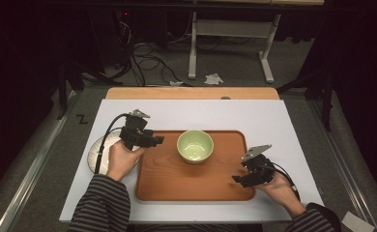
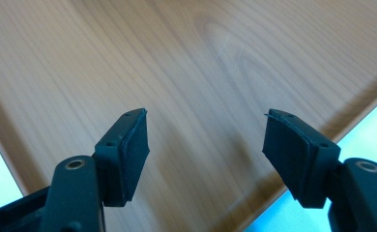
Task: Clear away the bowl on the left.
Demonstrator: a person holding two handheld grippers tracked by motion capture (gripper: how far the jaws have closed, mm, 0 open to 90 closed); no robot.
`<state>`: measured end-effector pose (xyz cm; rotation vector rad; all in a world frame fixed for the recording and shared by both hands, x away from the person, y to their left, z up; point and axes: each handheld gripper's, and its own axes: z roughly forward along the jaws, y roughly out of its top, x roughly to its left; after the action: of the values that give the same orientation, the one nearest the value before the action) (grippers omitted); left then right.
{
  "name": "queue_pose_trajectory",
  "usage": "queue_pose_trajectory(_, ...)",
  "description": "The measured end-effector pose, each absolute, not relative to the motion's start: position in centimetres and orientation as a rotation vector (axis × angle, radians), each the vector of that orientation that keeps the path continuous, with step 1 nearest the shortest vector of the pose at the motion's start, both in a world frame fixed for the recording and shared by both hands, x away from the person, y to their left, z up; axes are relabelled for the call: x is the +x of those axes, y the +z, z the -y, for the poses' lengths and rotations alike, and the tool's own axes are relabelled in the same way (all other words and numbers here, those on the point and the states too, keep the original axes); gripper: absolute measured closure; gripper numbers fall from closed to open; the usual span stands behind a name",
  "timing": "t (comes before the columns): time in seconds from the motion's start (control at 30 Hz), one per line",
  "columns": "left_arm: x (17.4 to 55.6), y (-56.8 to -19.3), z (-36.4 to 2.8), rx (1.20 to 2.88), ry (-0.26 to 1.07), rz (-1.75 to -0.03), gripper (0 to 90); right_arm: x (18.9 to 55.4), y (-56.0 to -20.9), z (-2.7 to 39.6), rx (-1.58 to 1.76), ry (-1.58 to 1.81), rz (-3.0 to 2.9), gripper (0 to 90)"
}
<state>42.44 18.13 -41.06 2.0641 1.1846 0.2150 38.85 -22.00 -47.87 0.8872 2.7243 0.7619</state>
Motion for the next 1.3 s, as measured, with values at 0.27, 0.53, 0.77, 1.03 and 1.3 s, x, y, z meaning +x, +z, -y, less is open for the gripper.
queue_pose_trajectory(0.27,41.5,-41.3,-18.9,2.051,0.212,-1.191,46.4,38.8,-47.9,22.0,0.882,0.761,-2.725,34.5)
queue_pose_trajectory(0.53,40.9,-41.4,-19.7,2.044,0.218,-1.202,46.0,38.8,-47.9,22.0,0.883,0.759,-2.726,34.4)
queue_pose_trajectory(0.77,40.2,-41.8,-20.6,2.035,0.218,-1.229,45.9,38.9,-47.9,22.0,0.880,0.758,-2.726,34.4)
queue_pose_trajectory(1.03,39.7,-42.2,-21.2,2.025,0.210,-1.245,45.7,38.8,-48.0,21.9,0.884,0.756,-2.727,34.4)
queue_pose_trajectory(1.3,39.4,-43.0,-21.5,2.031,0.196,-1.258,45.5,38.8,-47.9,21.9,0.882,0.762,-2.725,34.4)
